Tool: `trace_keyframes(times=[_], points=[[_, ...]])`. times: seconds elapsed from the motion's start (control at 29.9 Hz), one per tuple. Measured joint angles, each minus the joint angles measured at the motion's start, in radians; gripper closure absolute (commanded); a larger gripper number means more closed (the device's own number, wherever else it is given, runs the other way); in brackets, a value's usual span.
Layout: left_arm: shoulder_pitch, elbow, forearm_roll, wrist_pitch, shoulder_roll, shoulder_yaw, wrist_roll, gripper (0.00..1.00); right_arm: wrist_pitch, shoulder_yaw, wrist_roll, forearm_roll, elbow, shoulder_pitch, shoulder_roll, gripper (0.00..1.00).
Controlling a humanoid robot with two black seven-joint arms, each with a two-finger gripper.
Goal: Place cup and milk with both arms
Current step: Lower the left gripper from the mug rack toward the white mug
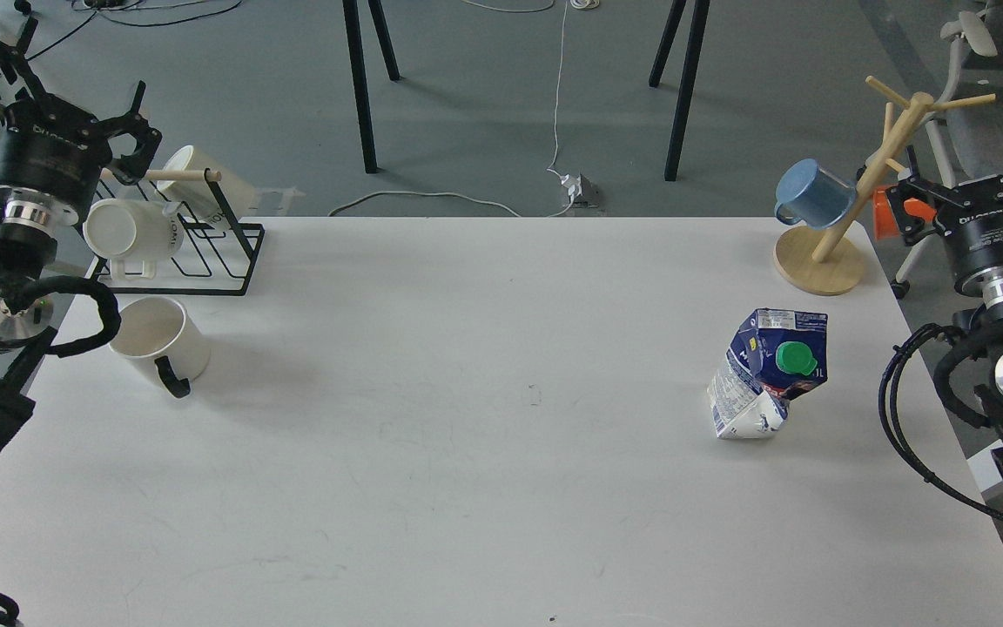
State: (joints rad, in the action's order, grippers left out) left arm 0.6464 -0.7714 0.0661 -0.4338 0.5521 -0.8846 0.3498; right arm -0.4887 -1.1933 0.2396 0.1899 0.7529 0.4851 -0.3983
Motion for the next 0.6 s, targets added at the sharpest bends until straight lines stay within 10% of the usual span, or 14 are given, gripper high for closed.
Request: trace_keyframes(times=[0.6], points=[[-0.136,-0.009,-0.073,-0.054,0.103,0.066,-0.030,0.02,0.000,0.000,0.002,0.000,0.004,0.003,0.001,0.01]])
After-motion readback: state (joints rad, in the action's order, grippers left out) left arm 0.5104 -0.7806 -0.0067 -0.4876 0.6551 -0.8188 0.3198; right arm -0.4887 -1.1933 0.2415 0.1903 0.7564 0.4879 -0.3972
